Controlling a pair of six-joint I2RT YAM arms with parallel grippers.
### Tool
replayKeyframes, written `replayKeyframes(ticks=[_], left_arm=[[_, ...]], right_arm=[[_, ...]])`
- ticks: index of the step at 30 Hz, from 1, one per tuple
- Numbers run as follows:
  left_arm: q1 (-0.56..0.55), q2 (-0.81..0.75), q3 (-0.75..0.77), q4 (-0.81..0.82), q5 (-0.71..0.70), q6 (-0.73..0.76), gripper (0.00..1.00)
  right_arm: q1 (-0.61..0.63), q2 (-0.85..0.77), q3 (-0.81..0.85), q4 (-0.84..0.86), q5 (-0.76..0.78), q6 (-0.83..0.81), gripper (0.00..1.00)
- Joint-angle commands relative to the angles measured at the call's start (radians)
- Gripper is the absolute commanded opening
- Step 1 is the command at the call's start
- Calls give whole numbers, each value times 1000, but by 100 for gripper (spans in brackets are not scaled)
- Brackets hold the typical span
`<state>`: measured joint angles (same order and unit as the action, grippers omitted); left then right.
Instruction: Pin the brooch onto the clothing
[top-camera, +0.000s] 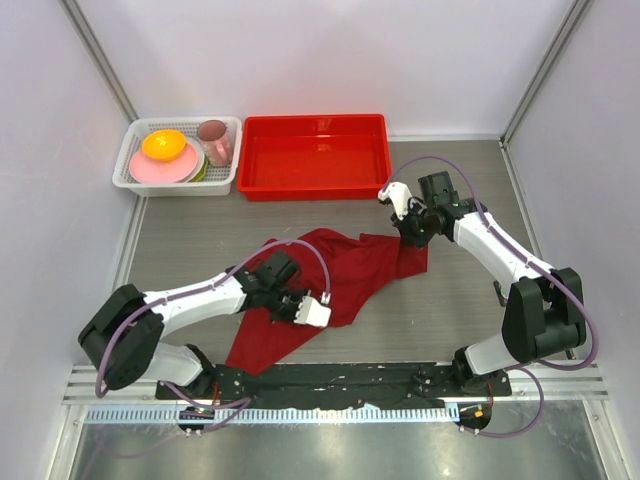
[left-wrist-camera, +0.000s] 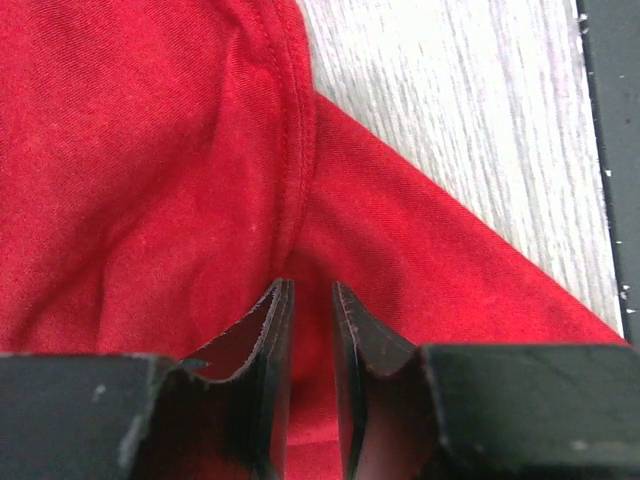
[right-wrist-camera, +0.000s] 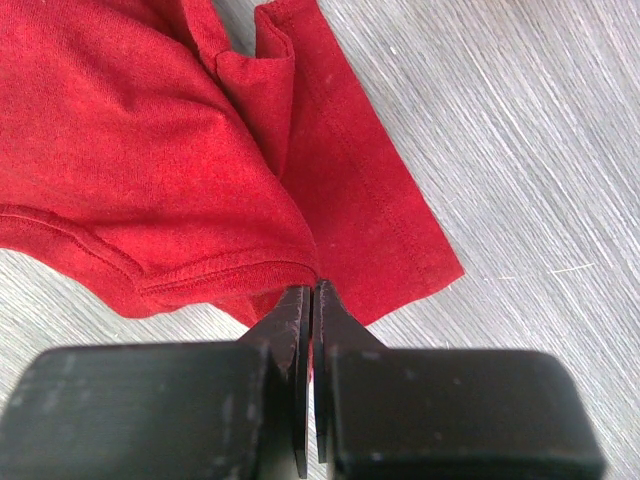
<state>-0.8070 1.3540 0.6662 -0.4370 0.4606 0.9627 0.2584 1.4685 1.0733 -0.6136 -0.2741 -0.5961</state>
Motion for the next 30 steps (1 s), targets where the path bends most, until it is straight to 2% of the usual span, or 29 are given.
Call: replayKeyframes(ticks=[1,7,14,18,23,30], left_arm=[[-3,26,55,81,-13,18,27],[2,31,69,90,-16,14,29],[3,51,84,87,-11,30,26],[6,43,93,72,7,44,25],[8,-4,107,-2,102,96,24],[9,10,133,-23,104,91,24]], right_arm=[[-2,-17,33,21,6,-2,1],[-1,-22,34,20,3,-4,1],[-1,-22,36,17,4,-8,1],[-1,-17,34,14,3,-10,1],[-1,-14,33,9,-2,-11,1],[-1,-5,36,9,-10,-13,1]])
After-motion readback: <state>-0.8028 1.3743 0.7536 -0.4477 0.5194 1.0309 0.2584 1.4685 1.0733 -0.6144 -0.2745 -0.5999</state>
